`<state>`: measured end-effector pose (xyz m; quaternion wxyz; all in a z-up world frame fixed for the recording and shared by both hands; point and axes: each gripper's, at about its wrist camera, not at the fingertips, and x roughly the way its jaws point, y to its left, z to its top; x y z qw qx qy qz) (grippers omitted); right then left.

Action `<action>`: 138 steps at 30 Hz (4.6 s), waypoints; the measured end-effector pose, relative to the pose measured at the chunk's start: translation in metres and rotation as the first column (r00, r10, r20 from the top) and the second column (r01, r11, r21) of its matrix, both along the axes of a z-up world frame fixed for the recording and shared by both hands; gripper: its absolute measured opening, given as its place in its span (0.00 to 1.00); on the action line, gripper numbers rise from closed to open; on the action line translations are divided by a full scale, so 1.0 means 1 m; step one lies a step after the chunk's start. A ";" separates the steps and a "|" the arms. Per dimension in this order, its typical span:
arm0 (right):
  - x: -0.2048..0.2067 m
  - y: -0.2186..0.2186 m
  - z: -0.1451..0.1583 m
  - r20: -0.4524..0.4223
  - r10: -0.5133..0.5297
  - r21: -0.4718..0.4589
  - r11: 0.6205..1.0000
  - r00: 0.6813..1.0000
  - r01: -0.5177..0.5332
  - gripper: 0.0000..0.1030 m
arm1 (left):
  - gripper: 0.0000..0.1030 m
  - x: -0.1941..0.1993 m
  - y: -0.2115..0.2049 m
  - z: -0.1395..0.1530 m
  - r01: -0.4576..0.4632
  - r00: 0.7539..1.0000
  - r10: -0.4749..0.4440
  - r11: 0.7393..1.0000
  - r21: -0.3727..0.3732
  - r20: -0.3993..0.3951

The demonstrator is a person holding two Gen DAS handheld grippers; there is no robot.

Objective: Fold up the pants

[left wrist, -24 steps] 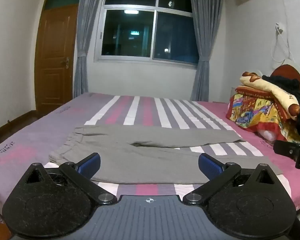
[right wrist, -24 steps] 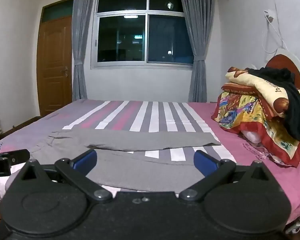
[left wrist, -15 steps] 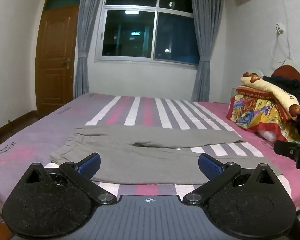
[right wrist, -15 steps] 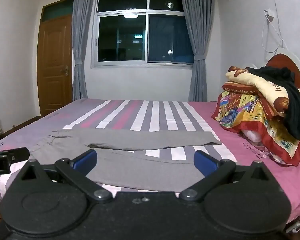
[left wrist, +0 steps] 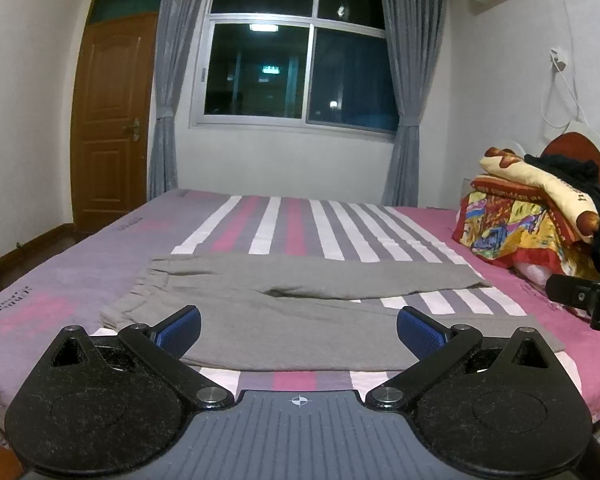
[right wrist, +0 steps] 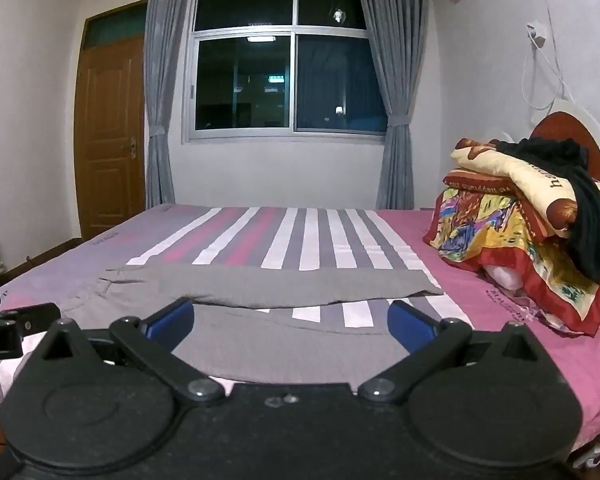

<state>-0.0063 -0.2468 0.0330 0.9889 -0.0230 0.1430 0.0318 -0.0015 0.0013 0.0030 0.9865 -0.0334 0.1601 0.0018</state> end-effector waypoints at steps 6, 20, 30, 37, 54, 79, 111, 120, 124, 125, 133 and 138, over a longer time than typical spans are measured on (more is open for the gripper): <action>-0.001 0.000 0.001 0.002 0.002 0.004 1.000 1.000 -0.002 1.00 | 1.00 -0.002 0.001 0.002 -0.004 1.000 0.004 1.000 -0.002 0.004; -0.001 -0.001 0.003 0.007 0.002 0.005 1.000 1.000 -0.002 1.00 | 1.00 -0.002 0.000 0.009 -0.002 1.000 0.002 1.000 0.003 0.005; -0.004 -0.001 0.003 0.014 0.005 0.007 1.000 1.000 -0.005 1.00 | 1.00 -0.004 -0.003 0.010 -0.004 1.000 0.004 1.000 0.008 0.007; -0.004 -0.001 0.003 0.012 0.006 0.008 1.000 1.000 -0.006 1.00 | 1.00 -0.004 -0.003 0.009 -0.004 1.000 0.004 1.000 0.009 0.007; -0.004 -0.001 0.004 0.011 0.006 0.009 1.000 1.000 -0.006 1.00 | 1.00 -0.003 -0.001 0.006 -0.005 1.000 0.005 1.000 0.009 0.008; 0.015 -0.001 0.007 0.083 0.098 -0.034 0.995 0.992 -0.096 1.00 | 1.00 0.034 0.041 0.009 -0.051 0.999 0.051 0.998 -0.028 0.011; 0.435 0.065 -0.059 -0.196 0.471 -0.101 0.863 0.860 -0.496 0.78 | 0.65 0.490 0.276 -0.099 0.071 0.941 -0.011 0.983 0.168 -0.337; 0.546 0.097 -0.132 -0.408 0.489 -0.182 0.784 0.771 -0.594 0.69 | 0.65 0.582 0.296 -0.156 0.177 0.863 -0.100 0.978 0.111 -0.496; 0.582 0.097 -0.158 -0.539 0.488 -0.133 0.756 0.687 -0.641 0.56 | 0.65 0.600 0.301 -0.176 0.186 0.846 -0.140 0.982 0.039 -0.515; 0.588 0.096 -0.165 -0.570 0.491 -0.114 0.747 0.659 -0.655 0.56 | 0.65 0.602 0.302 -0.180 0.184 0.846 -0.145 0.983 0.026 -0.513; 0.572 0.108 -0.166 -0.585 0.492 -0.162 0.708 0.645 -0.687 0.04 | 0.21 0.604 0.295 -0.177 0.149 0.855 -0.122 0.989 0.012 -0.504; 0.526 0.098 -0.126 -0.461 0.501 -0.215 0.738 0.732 -0.640 0.04 | 0.20 0.558 0.299 -0.142 0.148 0.925 -0.141 0.989 -0.008 -0.354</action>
